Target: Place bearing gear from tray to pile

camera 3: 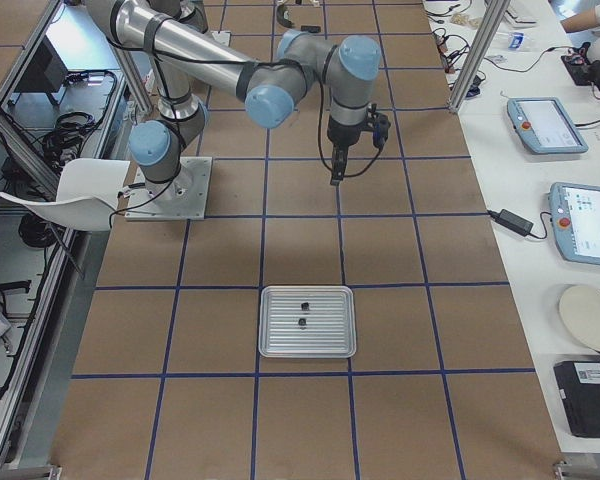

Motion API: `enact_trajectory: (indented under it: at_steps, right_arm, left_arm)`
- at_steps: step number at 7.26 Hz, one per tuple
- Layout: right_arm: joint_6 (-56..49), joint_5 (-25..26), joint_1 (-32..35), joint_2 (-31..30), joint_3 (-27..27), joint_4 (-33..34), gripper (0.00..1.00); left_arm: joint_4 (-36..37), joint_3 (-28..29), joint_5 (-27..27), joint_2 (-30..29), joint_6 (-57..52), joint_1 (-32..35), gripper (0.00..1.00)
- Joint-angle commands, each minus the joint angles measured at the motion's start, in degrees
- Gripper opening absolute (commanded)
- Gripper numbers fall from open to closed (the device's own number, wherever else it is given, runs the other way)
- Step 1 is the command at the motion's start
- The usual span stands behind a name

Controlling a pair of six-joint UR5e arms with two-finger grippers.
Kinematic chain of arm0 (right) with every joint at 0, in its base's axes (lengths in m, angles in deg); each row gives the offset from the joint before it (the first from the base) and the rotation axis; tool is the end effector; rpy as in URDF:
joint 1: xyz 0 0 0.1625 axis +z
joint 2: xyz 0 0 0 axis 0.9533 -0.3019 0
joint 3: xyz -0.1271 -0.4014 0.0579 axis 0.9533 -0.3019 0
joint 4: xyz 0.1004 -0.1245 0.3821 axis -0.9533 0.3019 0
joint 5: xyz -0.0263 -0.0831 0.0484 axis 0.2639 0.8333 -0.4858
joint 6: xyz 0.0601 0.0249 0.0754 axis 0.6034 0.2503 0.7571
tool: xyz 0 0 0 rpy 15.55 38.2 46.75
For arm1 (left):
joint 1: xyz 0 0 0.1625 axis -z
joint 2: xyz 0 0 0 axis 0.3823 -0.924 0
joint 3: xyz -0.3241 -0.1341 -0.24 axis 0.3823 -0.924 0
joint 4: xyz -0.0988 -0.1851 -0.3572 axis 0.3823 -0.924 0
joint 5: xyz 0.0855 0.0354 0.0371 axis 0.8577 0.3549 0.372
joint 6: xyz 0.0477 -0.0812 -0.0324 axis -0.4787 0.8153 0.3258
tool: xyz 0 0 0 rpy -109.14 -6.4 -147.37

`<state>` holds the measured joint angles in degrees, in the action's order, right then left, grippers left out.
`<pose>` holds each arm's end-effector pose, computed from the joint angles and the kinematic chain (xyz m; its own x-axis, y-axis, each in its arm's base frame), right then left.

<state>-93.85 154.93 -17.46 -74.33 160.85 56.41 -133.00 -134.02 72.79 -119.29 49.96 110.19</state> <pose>-0.2093 -0.5160 0.4175 -0.9883 0.1368 0.0680 0.1406 0.9885 0.0550 -0.1097 -0.4474 0.4263 -0.9892 0.1399 -0.0434 0.1357 0.9869 0.0869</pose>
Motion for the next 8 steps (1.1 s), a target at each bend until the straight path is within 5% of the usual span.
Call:
enact_trajectory:
  at_steps: [1, 3, 8]
  right_arm:
    - [-11.71, -0.34, -11.42, 7.76, 0.05, 9.54, 1.00]
    - [-15.97, -0.34, -17.24, 14.19, 0.22, 12.67, 1.00]
    - [-15.27, -1.75, -17.26, 17.48, 6.88, 24.36, 1.00]
  left_arm:
    - [0.01, -0.11, 0.00, 0.01, -0.09, 0.00, 1.00]
    - [0.27, -0.11, -0.09, 0.01, 0.00, 0.00, 1.00]
    - [1.94, 1.12, -1.05, 0.00, 0.26, 0.00, 1.00]
